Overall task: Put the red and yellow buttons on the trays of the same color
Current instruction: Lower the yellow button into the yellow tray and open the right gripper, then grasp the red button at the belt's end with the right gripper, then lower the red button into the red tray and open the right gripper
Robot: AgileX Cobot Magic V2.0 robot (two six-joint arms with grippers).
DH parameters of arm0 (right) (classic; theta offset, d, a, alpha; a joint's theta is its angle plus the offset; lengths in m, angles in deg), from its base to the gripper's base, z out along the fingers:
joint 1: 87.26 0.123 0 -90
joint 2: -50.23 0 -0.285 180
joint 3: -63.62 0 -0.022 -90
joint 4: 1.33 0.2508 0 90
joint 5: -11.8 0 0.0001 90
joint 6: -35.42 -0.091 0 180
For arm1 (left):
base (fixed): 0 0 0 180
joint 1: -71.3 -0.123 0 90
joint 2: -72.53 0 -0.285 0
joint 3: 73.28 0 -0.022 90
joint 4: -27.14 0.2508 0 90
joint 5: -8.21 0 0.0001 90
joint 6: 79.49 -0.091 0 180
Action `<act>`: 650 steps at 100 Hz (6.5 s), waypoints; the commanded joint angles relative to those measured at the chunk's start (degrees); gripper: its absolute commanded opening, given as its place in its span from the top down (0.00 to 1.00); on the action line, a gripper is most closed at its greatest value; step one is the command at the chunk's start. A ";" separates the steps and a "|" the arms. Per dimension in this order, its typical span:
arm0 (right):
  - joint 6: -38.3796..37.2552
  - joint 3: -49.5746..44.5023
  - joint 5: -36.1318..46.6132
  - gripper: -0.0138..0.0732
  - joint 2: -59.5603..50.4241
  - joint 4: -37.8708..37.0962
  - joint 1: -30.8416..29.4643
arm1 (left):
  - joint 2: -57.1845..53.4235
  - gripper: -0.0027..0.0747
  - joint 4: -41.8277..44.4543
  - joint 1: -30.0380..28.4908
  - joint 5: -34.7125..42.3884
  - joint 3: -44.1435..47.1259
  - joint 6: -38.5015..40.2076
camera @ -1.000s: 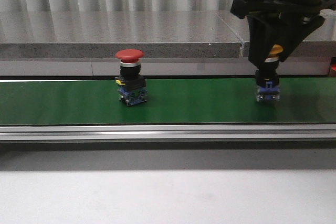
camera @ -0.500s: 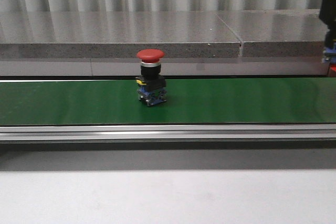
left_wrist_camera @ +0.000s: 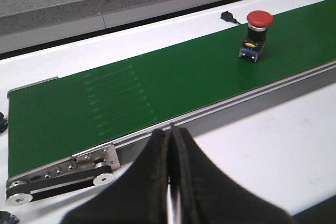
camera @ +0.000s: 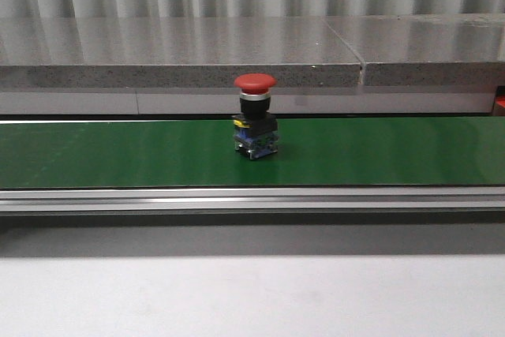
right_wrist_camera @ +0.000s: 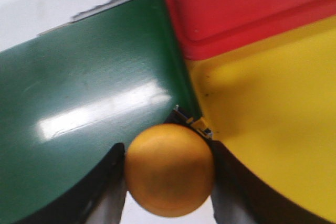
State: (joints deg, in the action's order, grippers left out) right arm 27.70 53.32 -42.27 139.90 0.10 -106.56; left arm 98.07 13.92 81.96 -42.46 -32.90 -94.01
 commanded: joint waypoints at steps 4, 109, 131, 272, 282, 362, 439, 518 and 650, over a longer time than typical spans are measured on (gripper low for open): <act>-1.40 -1.52 5.41 0.59 -2.18 -0.09 -5.41 | 0.56 0.99 -1.08 0.34 3.74 -1.44 0.12; -1.35 -11.13 24.29 0.19 6.58 3.45 -11.68 | 0.56 0.99 -1.08 0.34 3.74 -1.44 0.12; -1.23 -11.13 23.51 0.19 0.51 2.25 -11.68 | 0.56 0.99 -1.08 0.34 3.74 -1.44 0.12; 28.03 1.28 -4.43 0.09 -0.73 13.79 17.69 | 0.56 0.99 -1.08 0.34 3.74 -1.44 0.12; 31.00 2.36 -4.63 0.09 1.28 13.79 19.50 | 0.56 0.99 -1.08 0.34 3.74 -1.44 0.12; 33.19 6.97 3.42 0.60 9.60 13.74 21.35 | 0.56 0.99 -1.08 0.34 3.74 -1.44 0.12; 21.95 13.83 9.14 0.65 6.09 13.74 6.61 | 0.56 0.99 -1.08 0.34 3.74 -1.44 0.12; 12.40 27.45 8.40 0.65 22.86 12.24 -5.19 | 0.56 0.99 -1.08 0.34 3.74 -1.44 0.12; 14.99 27.41 15.26 0.22 29.59 12.24 -5.41 | 0.56 0.99 -1.08 0.34 3.74 -1.44 0.12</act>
State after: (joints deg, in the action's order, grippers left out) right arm 40.87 78.78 -28.66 174.79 11.94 -111.65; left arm 98.07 13.92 81.96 -42.46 -32.90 -94.01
